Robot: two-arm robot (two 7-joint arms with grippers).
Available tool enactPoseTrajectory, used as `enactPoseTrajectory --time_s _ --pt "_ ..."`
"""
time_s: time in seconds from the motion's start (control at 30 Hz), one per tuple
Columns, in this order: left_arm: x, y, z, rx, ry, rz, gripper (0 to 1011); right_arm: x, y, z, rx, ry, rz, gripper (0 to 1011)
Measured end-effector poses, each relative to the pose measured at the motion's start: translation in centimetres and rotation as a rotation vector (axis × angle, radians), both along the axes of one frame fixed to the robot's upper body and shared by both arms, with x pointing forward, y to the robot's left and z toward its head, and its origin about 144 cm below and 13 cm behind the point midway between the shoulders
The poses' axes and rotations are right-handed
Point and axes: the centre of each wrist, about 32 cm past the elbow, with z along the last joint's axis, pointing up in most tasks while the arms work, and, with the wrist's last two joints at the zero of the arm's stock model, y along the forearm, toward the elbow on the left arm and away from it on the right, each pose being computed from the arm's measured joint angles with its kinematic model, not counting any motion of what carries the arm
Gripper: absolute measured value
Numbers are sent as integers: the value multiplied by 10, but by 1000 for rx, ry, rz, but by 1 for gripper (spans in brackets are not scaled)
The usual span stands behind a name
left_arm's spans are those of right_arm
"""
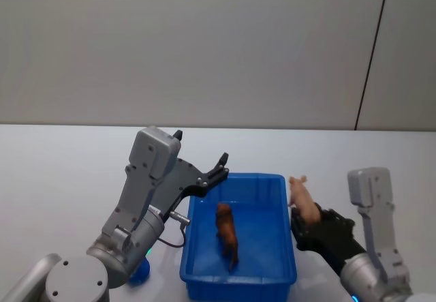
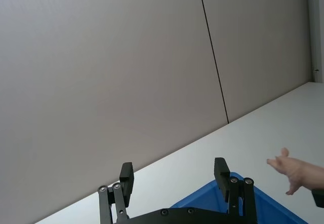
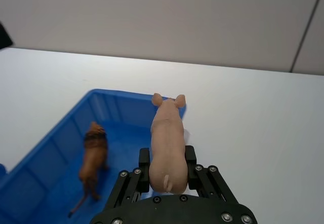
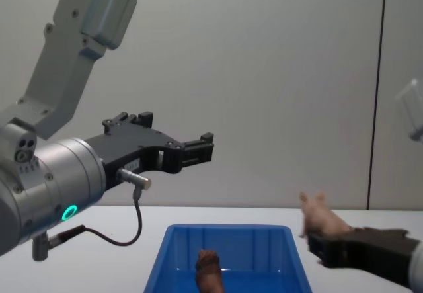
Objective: Pick up the two dolls from the table and place them into the box.
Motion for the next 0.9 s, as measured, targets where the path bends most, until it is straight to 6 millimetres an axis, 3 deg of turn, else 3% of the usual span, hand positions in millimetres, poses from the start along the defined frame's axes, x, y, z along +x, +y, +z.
enactPoseTrajectory --time_s 0.33,0.9 --pt "0 0 0 0 0 0 1001 13 16 6 27 11 106 417" --pt "0 0 0 0 0 0 1001 23 32 9 11 27 99 924"
